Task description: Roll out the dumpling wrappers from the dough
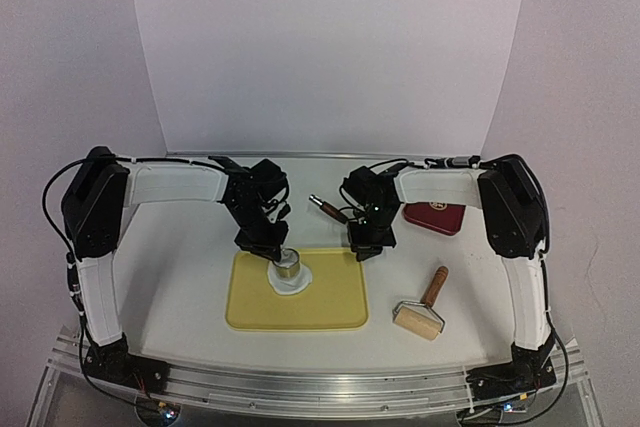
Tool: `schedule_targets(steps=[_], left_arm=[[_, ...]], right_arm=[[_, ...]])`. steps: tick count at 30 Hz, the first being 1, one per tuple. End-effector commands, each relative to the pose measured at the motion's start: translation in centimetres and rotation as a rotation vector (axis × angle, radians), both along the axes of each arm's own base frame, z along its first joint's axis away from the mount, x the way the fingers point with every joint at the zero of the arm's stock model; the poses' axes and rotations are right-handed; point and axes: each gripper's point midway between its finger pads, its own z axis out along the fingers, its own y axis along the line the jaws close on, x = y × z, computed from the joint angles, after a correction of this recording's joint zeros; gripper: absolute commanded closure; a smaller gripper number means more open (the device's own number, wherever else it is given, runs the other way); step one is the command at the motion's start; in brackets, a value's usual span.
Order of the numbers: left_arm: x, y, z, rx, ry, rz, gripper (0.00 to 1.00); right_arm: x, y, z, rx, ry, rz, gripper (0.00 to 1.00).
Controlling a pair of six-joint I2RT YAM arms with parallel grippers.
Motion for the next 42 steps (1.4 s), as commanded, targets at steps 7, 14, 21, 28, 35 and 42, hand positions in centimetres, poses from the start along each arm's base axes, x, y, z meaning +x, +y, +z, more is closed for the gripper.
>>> schedule_targets(steps=[7, 14, 21, 28, 35, 42], left_arm=[[0.7, -0.5, -1.2, 0.019, -0.02, -0.035, 1.0], [0.9, 0.0, -1.6, 0.051, -0.03, -0.026, 1.0], [0.6, -0.4, -0.8, 0.019, -0.018, -0.031, 0.79], [1.0, -1.4, 3.3, -0.061, -0.058, -0.013, 0.59], [1.3, -1.4, 6.7, -0.109, -0.085, 0.02, 0.5], [0.5, -0.1, 5.9, -0.204, -0.002, 0.06, 0.61]], right_arm=[[0.6, 1.0, 0.1, 0.017, -0.008, -0.017, 1.0], [0.7, 1.0, 0.1, 0.018, -0.009, -0.016, 1.0], [1.0, 1.5, 0.9, 0.037, -0.022, 0.0, 0.88], [2.1, 0.7, 5.2, 0.044, -0.117, 0.003, 0.48], [1.6, 1.3, 10.5, 0.128, -0.158, 0.055, 0.36], [-1.9, 7.6, 12.1, 0.343, -0.044, 0.184, 0.45]])
